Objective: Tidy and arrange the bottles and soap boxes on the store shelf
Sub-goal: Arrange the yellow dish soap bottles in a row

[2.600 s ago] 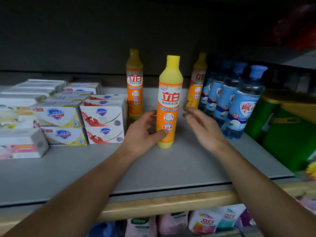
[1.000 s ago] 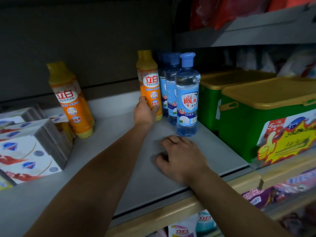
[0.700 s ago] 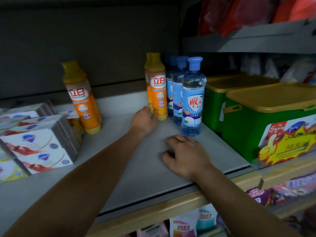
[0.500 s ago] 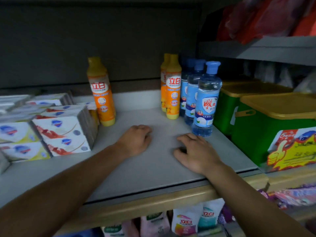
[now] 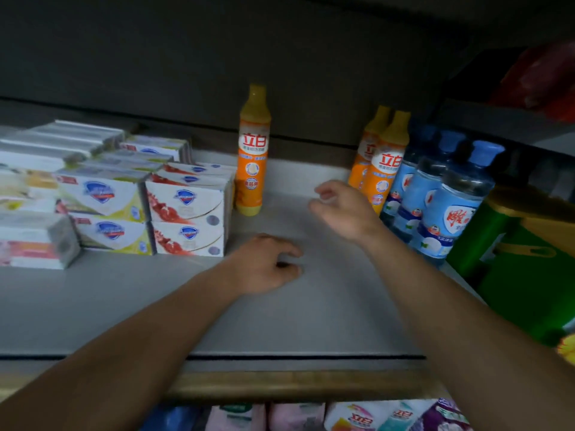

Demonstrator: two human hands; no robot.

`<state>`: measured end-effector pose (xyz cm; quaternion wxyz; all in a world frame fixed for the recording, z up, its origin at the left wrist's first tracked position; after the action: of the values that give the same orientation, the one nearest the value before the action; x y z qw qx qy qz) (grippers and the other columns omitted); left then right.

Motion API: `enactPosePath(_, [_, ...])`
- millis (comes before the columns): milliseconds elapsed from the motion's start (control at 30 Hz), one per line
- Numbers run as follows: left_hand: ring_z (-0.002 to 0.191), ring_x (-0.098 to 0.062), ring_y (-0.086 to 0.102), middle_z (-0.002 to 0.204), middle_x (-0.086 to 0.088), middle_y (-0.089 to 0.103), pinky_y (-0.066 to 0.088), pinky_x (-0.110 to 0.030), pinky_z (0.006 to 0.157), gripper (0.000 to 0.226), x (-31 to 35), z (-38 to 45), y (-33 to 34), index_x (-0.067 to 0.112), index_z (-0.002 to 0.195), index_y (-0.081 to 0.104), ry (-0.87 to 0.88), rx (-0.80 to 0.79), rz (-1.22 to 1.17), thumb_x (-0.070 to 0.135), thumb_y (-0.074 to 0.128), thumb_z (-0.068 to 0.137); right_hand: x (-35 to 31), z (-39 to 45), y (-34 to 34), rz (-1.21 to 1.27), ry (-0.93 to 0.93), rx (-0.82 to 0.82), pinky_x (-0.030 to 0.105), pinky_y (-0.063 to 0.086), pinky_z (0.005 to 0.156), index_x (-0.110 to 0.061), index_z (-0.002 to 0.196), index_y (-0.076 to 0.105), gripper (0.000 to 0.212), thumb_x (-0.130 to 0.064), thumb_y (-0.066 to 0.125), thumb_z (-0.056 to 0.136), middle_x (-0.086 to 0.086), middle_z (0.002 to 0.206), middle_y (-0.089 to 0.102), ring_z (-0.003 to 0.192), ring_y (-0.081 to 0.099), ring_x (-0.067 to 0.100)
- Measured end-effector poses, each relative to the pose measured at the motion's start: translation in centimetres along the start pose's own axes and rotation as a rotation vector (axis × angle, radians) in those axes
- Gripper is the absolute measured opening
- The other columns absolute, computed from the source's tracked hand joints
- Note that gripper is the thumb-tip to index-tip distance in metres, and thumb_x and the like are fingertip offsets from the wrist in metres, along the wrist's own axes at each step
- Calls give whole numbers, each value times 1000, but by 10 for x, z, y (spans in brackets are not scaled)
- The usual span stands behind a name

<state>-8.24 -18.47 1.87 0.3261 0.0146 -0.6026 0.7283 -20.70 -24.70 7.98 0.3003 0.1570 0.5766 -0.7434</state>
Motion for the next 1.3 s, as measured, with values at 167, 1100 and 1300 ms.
enactPosePath(167, [116, -12, 58, 120, 4, 68, 42, -21, 97, 33, -6, 5, 4, 21, 116, 69, 12, -12, -68, 34, 66, 86, -68, 64, 12, 160, -42, 49, 25, 43, 81, -19, 131, 55, 54, -45, 68, 86, -3, 121, 60, 108, 57, 14])
enactPosePath(1100, [90, -29, 71, 100, -4, 71, 59, -46, 74, 46, 11, -4, -3, 25, 114, 56, -180, -64, -1243, 40, 71, 73, -18, 20, -49, 518, 185, 284, 23, 55, 52, -27, 90, 66, 42, -67, 67, 76, -8, 79, 74, 62, 71, 4])
enactPosePath(1300, [53, -29, 65, 79, -19, 64, 54, -31, 49, 49, 23, -16, 9, 1, 100, 58, -320, -317, -1505, 41, 68, 74, 30, 8, 34, 956, 548, -25, 43, 60, 77, -15, 110, 63, 53, -62, 60, 85, 10, 90, 75, 80, 74, 25])
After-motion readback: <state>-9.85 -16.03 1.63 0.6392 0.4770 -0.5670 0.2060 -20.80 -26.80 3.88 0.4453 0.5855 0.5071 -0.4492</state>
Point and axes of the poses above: each hand's wrist, its own z-axis towards the middle knuckle, its own y-axis out of the palm, x = y × z, the point moved 9 cm from there along z, towards the middle knuckle
